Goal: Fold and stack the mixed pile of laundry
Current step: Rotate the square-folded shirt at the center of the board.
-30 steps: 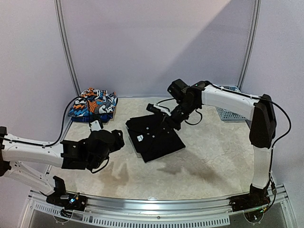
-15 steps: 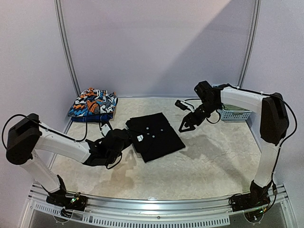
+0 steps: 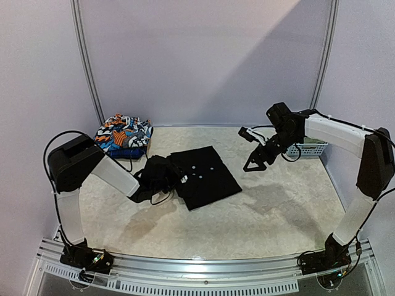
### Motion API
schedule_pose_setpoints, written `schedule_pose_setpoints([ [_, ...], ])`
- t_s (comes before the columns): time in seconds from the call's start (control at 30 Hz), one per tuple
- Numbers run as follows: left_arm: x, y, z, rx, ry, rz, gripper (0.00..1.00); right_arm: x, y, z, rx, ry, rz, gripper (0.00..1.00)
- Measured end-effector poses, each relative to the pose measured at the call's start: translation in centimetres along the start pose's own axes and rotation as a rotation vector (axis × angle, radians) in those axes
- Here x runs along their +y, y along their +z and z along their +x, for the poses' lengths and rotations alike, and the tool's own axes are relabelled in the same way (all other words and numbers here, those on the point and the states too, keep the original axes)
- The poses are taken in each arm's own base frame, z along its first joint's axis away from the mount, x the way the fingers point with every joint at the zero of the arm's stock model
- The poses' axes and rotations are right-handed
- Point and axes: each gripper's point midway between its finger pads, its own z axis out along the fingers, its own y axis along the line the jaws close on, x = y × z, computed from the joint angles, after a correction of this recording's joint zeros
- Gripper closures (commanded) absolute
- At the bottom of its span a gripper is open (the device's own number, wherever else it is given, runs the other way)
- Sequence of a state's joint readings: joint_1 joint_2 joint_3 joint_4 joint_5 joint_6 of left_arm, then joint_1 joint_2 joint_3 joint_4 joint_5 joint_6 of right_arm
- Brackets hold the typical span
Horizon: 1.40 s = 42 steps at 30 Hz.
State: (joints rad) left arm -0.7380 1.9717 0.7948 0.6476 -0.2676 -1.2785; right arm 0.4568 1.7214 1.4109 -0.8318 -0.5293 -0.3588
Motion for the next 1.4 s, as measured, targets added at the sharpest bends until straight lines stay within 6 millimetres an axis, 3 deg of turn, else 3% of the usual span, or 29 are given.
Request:
schedule_pose_setpoints([
  [0.17, -1.1, 3.4, 1.4, 0.143, -0.007, 0.083, 0.91, 0.0, 0.1, 1.3, 0.022, -0.009, 0.008, 0.24],
  [0.27, -2.7, 5.1, 1.6, 0.254, 0.037, 0.122, 0.98, 0.3, -0.4, 1.9, 0.022, -0.028, 0.018, 0.24],
  [0.43, -6.0, 6.1, 1.3, 0.452, 0.254, 0.156, 1.0, 1.2, -1.6, 2.6, 0.006, -0.076, 0.03, 0.24],
  [0.6, -8.2, 4.6, 1.9, 0.706, 0.513, 0.197, 1.0, 2.0, -2.4, 3.3, 0.002, -0.117, 0.031, 0.25],
  [0.67, -7.7, 3.8, 2.9, 0.828, 0.582, 0.206, 1.0, 2.1, -2.4, 3.5, 0.004, -0.124, 0.029, 0.25],
  [0.77, -4.9, 2.7, 4.6, 1.028, 0.661, 0.172, 0.98, 2.2, -2.3, 3.7, 0.006, -0.129, 0.02, 0.25],
  [0.8, -3.7, 2.5, 5.0, 1.091, 0.684, 0.142, 0.95, 2.2, -2.3, 3.7, 0.007, -0.129, 0.019, 0.25],
  [0.87, -1.6, 2.8, 5.3, 1.175, 0.735, 0.082, 0.75, 2.3, -2.3, 3.7, 0.005, -0.129, 0.011, 0.25],
  [0.97, -1.5, 3.3, 3.4, 1.179, 0.83, 0.023, 0.6, 2.6, -2.2, 3.7, 0.001, -0.127, -0.001, 0.25],
  [1.1, -3.7, 5.9, -1.7, 0.983, 0.989, -0.055, 0.48, 2.7, -2.2, 3.7, -0.001, -0.122, -0.007, 0.25],
  [1.2, -4.7, 6.5, -5.4, 0.813, 1.005, -0.152, 0.44, 2.8, -2.0, 4.0, 0.002, -0.116, -0.015, 0.26],
  [1.3, -3.9, 4.3, -7.4, 0.662, 0.928, -0.263, 0.4, 2.9, -1.6, 4.8, 0.018, -0.103, -0.027, 0.25],
  [1.4, -2.4, -1.3, -8.7, 0.472, 0.81, -0.342, 0.35, 3.0, -1.5, 5.1, 0.023, -0.097, -0.035, 0.25],
])
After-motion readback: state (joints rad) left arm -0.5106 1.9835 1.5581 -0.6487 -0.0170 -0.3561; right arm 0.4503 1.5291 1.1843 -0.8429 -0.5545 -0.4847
